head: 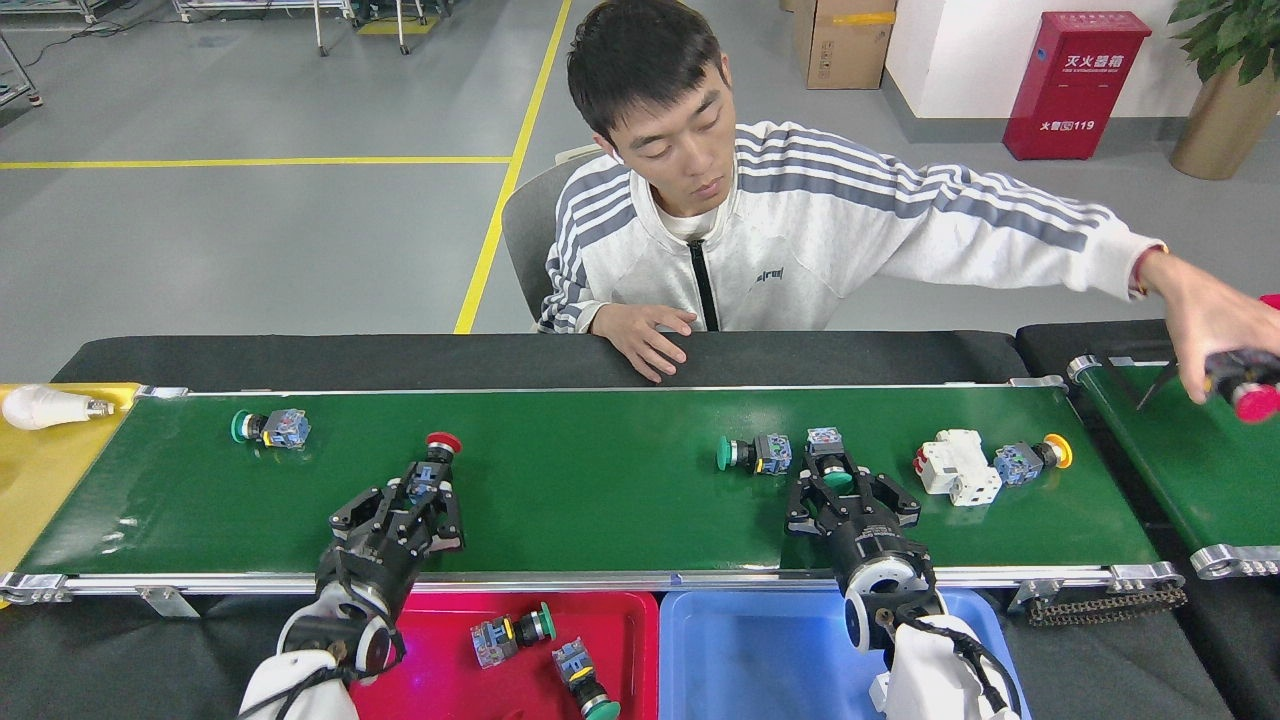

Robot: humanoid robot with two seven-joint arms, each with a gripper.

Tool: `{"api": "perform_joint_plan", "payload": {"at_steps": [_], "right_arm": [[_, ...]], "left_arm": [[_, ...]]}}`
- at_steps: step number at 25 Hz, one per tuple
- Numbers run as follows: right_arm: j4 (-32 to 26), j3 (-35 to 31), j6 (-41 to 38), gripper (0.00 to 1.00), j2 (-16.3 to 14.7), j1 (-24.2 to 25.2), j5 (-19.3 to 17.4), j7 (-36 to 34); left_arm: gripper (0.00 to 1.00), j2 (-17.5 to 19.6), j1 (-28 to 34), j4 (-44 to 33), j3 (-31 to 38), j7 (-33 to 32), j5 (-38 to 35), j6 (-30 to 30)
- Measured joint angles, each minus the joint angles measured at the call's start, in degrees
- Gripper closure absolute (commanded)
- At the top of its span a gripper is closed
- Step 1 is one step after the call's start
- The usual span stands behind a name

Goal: Pick switch part from conveyor to tray

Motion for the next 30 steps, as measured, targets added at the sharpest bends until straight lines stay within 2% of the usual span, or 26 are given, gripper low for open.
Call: {"api": "perform_joint_plan", "payload": {"at_steps": [1, 2, 4, 7, 8, 9, 10, 11, 16, 20, 22, 27, 30], "right_arm": [[-3.3, 0.5, -1.5, 0.98, -0.4, 1.8, 0.0, 0.0], [-6.7, 0.9, -3.8, 0.98, -1.1, 3.9, 0.0, -0.1], [-14.5, 1.5, -9.0, 0.97, -2.3, 9.0, 0.0, -0.1], [-23.6, 3.9, -20.2, 0.91, -2.5, 15.6, 0.1, -0.2], [-24.7, 5.0, -23.1, 0.77, -2.5, 16.5, 0.2, -0.2], [-25.1, 6.8, -25.6, 0.37, -2.5, 17.0, 0.3, -0.3], [-25.1, 8.5, -27.1, 0.05, -2.5, 17.0, 0.5, -0.3], [-25.0, 10.5, -28.4, 0.01, -2.5, 17.0, 0.6, -0.4], [-24.5, 13.4, -30.6, 0.01, -2.5, 17.0, 0.7, -0.3], [-25.1, 10.6, -31.1, 0.01, -2.4, 17.4, -0.4, -0.2], [-25.9, 1.5, -29.8, 0.01, -2.2, 19.2, -1.5, -0.1], [-28.1, -22.5, -26.8, 0.01, 1.2, 30.6, -1.9, -3.1], [-28.2, -28.2, -26.1, 0.03, 1.6, 33.2, -1.9, -5.7]], "left_arm": [[0.26, 0.0, 3.5, -4.3, 0.3, 0.0, 0.1, -3.6], [0.00, 0.0, 6.3, -7.6, 0.5, 0.0, 0.1, -6.9], [0.00, -0.7, 8.9, -10.6, 0.9, 0.0, 0.2, -8.9], [0.00, -1.2, 9.5, -11.2, 1.2, -0.1, 0.3, -9.3], [0.00, -1.2, 9.6, -11.2, 1.8, -0.1, 0.3, -9.4], [0.00, -1.3, 9.6, -11.2, 3.1, -0.1, 0.3, -9.1], [0.00, -1.6, 9.6, -11.2, 4.9, -0.2, 0.4, -7.7], [0.00, -1.8, 9.6, -11.2, 6.5, -0.2, 0.4, -5.4], [0.00, -2.0, 9.3, -9.6, 12.0, -0.2, 0.4, 9.5], [0.00, -1.9, 9.9, -8.4, 15.2, 0.0, 0.5, 13.5], [0.00, -1.9, 10.5, -8.6, 15.4, 0.0, 0.6, 14.0], [0.00, -1.9, 10.6, -9.9, 14.2, 0.1, 0.6, 13.7], [0.00, -2.0, 8.0, -9.9, 9.3, 0.1, 0.3, 12.3]]}}
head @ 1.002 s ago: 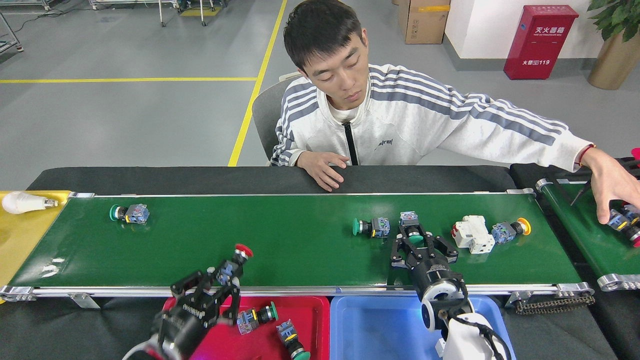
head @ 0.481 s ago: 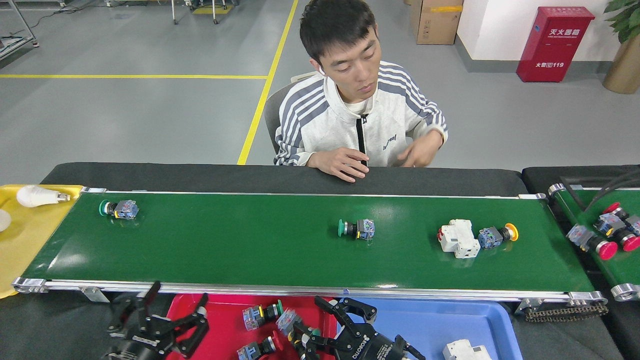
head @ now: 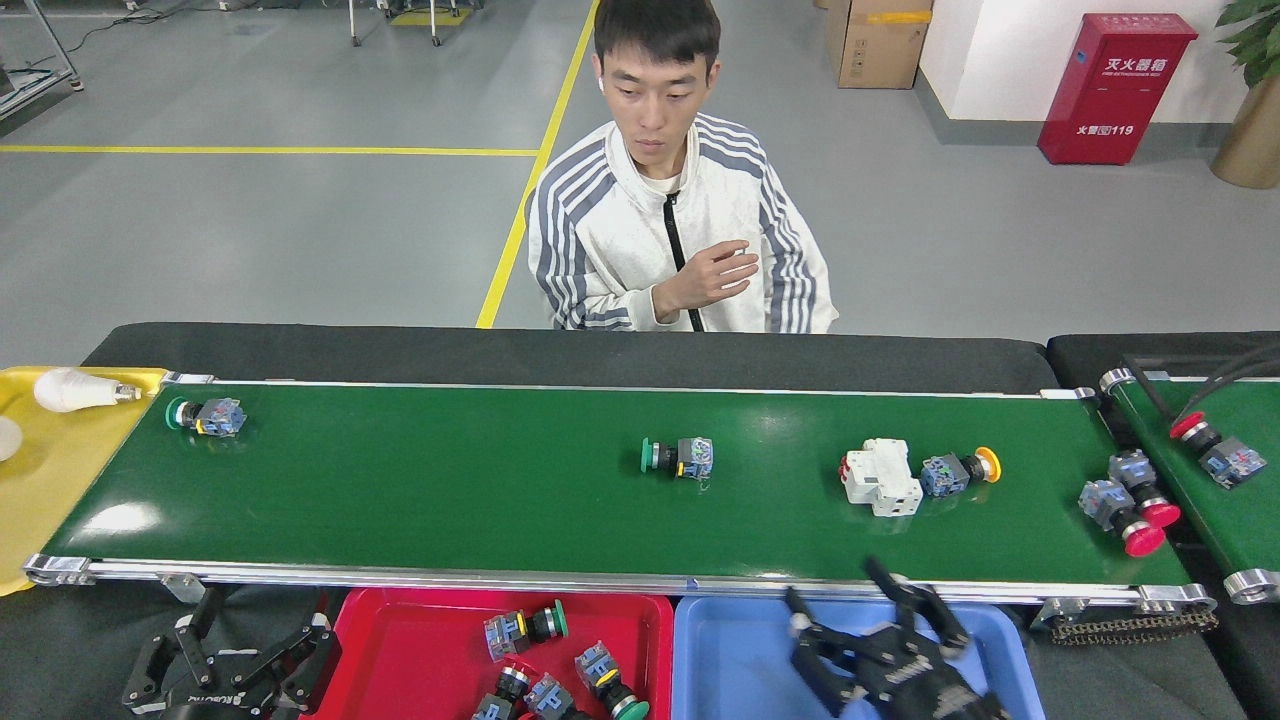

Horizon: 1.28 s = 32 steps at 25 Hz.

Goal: Pick switch part from conveyor to tray

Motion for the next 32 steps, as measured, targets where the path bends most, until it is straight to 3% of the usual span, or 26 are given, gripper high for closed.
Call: {"api": "perform_joint_plan", "payload": {"at_steps": [4, 7, 11, 16, 21, 29, 32], "right_arm": [[0.0, 0.5, 5.3, 0.03, 0.1, -0.3, 0.6, -0.7], [0.0, 4.2, 7.9, 0.02, 0.1, -2.1, 2.5, -0.8], [3.2, 10.7, 9.0, 0.02, 0.1, -8.4, 5.4, 0.1], [12.7, 19.7, 10.6, 0.02, 0.1, -19.2, 5.8, 2.2], [20.6, 28.5, 18.6, 0.01, 0.1, -26.9, 5.8, 2.4], [25.0, 30.3, 22.3, 0.01, 0.2, -29.3, 5.8, 2.4], [28.1, 31.5, 22.4, 0.01, 1.8, -31.6, 5.8, 2.5]], "left_arm": [[0.00, -1.4, -8.2, 0.9, -9.5, -3.5, -1.3, 1.1], [0.00, -3.5, -13.7, 5.9, -15.5, -7.6, -1.7, 4.6], [0.00, -5.1, -18.6, 15.2, -20.1, -9.2, -1.7, 9.2], [0.00, -5.2, -22.7, 22.1, -20.8, -9.6, -1.7, 11.8], [0.00, -5.2, -25.4, 25.6, -20.8, -9.6, -1.7, 12.2], [0.00, -5.6, -30.3, 32.8, -20.6, -9.7, -1.7, 12.4], [0.00, -5.6, -30.9, 33.9, -20.5, -9.7, -1.6, 12.4]]}}
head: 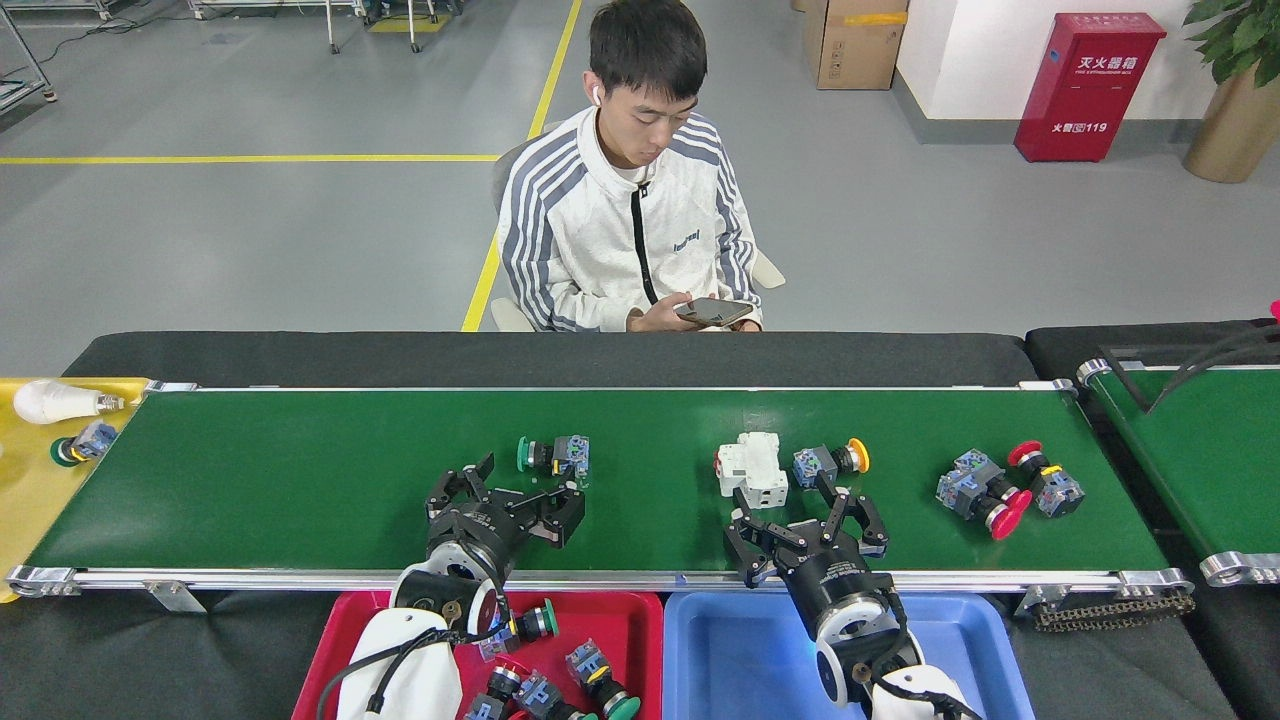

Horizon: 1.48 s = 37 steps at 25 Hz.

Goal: Pick switch part from conveyor to tray

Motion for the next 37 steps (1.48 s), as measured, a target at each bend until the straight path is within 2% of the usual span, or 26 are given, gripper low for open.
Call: {"api": "perform_joint_plan", "payload": {"at_steps": [7, 8, 9, 11, 12, 16, 19, 22, 24, 27, 28, 29, 31, 32, 33, 34, 35, 36, 37], "right_arm": [[11.9, 3.7, 2.7, 0.03, 3.9, -8.5, -0.3, 0.2], [13.3, 4.0, 3.5, 0.09, 4.1, -9.4, -0.6, 0.2], [14.3, 4.2, 4.1, 0.19, 4.2, -10.0, -0.9, 0.3], [15.7, 4.3, 4.5, 0.62, 4.2, -10.3, -1.1, 0.3], [16.2, 4.8, 4.6, 0.71, 4.2, -10.5, -1.1, 0.3], [17.2, 6.9, 4.8, 0.87, 4.2, -11.4, -1.2, 0.3], [17.0, 7.1, 4.9, 0.88, 4.2, -11.4, -1.2, 0.0], [11.8, 7.1, 5.2, 0.88, 3.6, -11.3, -1.2, -1.4], [4.6, 7.1, 3.3, 0.88, 1.0, -10.0, -1.2, -3.1], [-7.2, 6.8, -1.1, 0.87, -6.8, -3.3, -2.2, -4.5], [-11.1, 6.6, -2.8, 0.87, -9.3, -0.3, -3.2, -4.9], [-14.8, 6.2, -4.4, 0.87, -11.7, 3.2, -4.3, -5.1], [-22.2, 4.6, -8.6, 0.83, -16.3, 10.8, -6.6, -6.4], [-24.8, 3.7, -10.5, 0.80, -18.0, 14.3, -7.2, -6.9], [-26.9, 2.8, -12.9, 0.62, -19.2, 17.9, -7.7, -7.6], [-28.2, 1.7, -15.4, 0.13, -19.7, 21.0, -8.0, -8.1], [-28.9, 0.8, -17.9, 0.00, -19.7, 23.6, -8.2, -8.3], [-29.0, -0.1, -19.9, 0.00, -19.7, 25.9, -8.2, -8.4], [-29.1, -1.1, -21.7, 0.00, -19.7, 27.6, -8.3, -8.5]], "left_arm": [[0.00, 0.0, -1.9, 3.5, 0.1, 0.0, 0.1, 0.1], [0.00, 0.0, -2.8, 4.6, 0.1, 0.0, 0.1, 0.1], [0.00, 0.0, -3.8, 5.7, 0.1, 0.0, 0.1, 0.2], [0.00, 0.0, -5.7, 8.3, 0.1, -0.2, 0.1, 1.2], [0.00, 0.0, -6.5, 9.8, 0.1, -0.2, 0.1, 2.1], [0.00, 0.0, -7.5, 12.0, 0.1, -0.2, 0.1, 4.4], [0.02, 0.1, -7.5, 12.8, 0.1, -0.1, 0.1, 6.6], [0.24, 0.1, -7.7, 13.6, 0.1, 0.3, 0.1, 11.2], [0.42, 0.3, -7.6, 13.5, 0.1, 1.3, 0.1, 12.6], [0.70, 0.6, -5.9, 12.4, 0.2, 4.4, 0.2, 13.4], [0.75, 0.6, -4.8, 11.2, 0.2, 5.5, 0.3, 13.7], [0.75, 0.7, -2.8, 8.8, 0.2, 6.4, 0.3, 13.1], [0.75, 1.6, 3.3, -0.9, 0.2, 7.1, 0.4, 8.1], [0.72, 3.0, 7.1, -7.3, 0.2, 7.2, 0.4, 4.7], [0.69, 5.1, 11.3, -14.6, 0.2, 7.4, 0.4, 0.0], [0.62, 7.7, 16.2, -22.0, 0.3, 7.5, 0.4, -4.8], [0.48, 9.9, 20.6, -27.7, 0.9, 7.6, 0.5, -10.0], [0.20, 11.7, 24.8, -32.0, 2.0, 7.6, 0.9, -14.7], [0.00, 12.2, 27.1, -34.2, 3.2, 7.7, 1.6, -18.9]]}}
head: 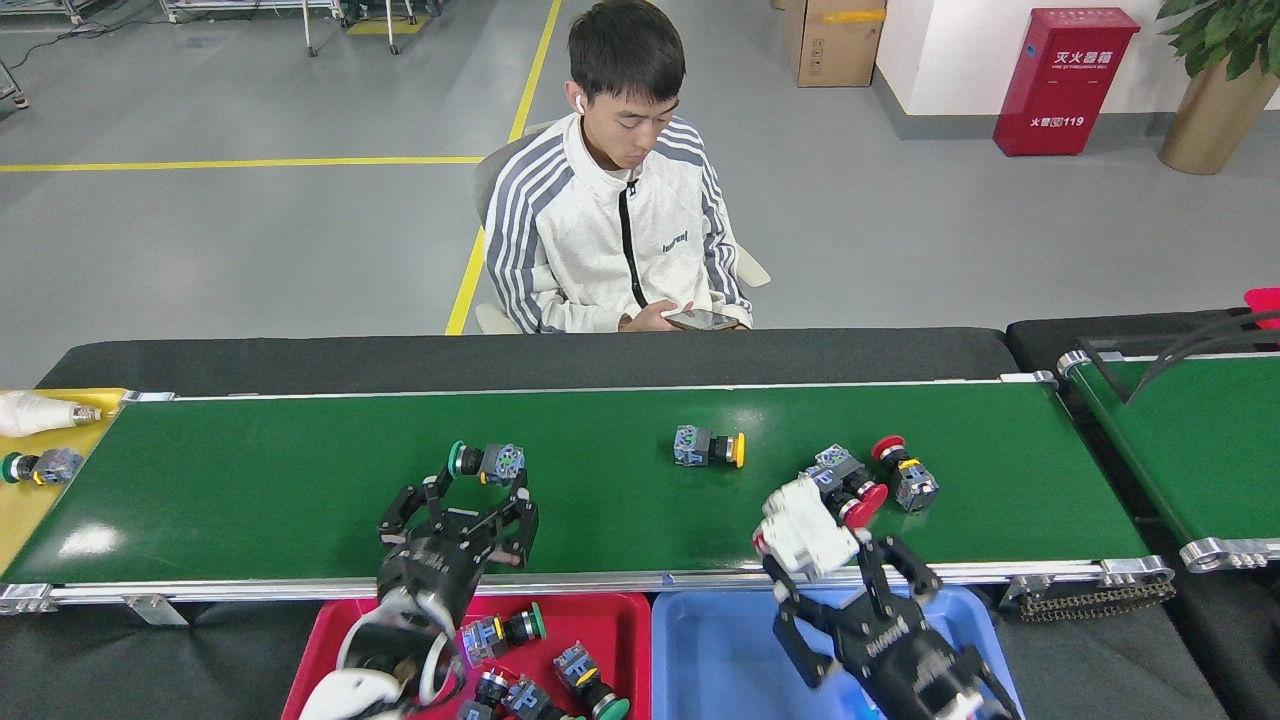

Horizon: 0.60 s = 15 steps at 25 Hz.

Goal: Pick switch part from conveyor to tray

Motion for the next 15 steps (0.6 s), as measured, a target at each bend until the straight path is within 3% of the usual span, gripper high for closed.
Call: {"api": "perform_joint_plan", "payload": {"at_steps": [4, 7, 9, 11, 15], "right_arm": [[-0.2, -5.1, -1.5, 0.00, 2.4, 2.4, -0.1, 0.8], [-0.6, -8.4, 7.6, 0.00, 8.5, 1.8, 0.5, 4.5], [-1.0, -8.7, 16.8, 0.00, 10.1, 0.2, 1.9, 5.4], [-1.2, -8.8, 25.8, 0.00, 10.1, -0.3, 4.5, 5.9], [-1.2, -7.1, 31.7, 0.00, 11.0, 0.3, 6.6, 6.3]], "left_arm": [[0.00, -0.5, 3.6, -1.0, 2.0, 0.2, 1.8, -9.1], [0.00, -0.5, 6.2, -1.1, 2.7, 0.2, 3.3, -10.9], [0.00, -0.7, 6.5, -1.1, 4.7, 0.2, 3.5, -11.2], [0.00, -2.1, 6.6, -1.1, 8.5, 0.2, 3.6, -8.5], [0.00, -3.8, 6.6, -0.4, 15.1, 0.2, 3.9, 2.0]]}}
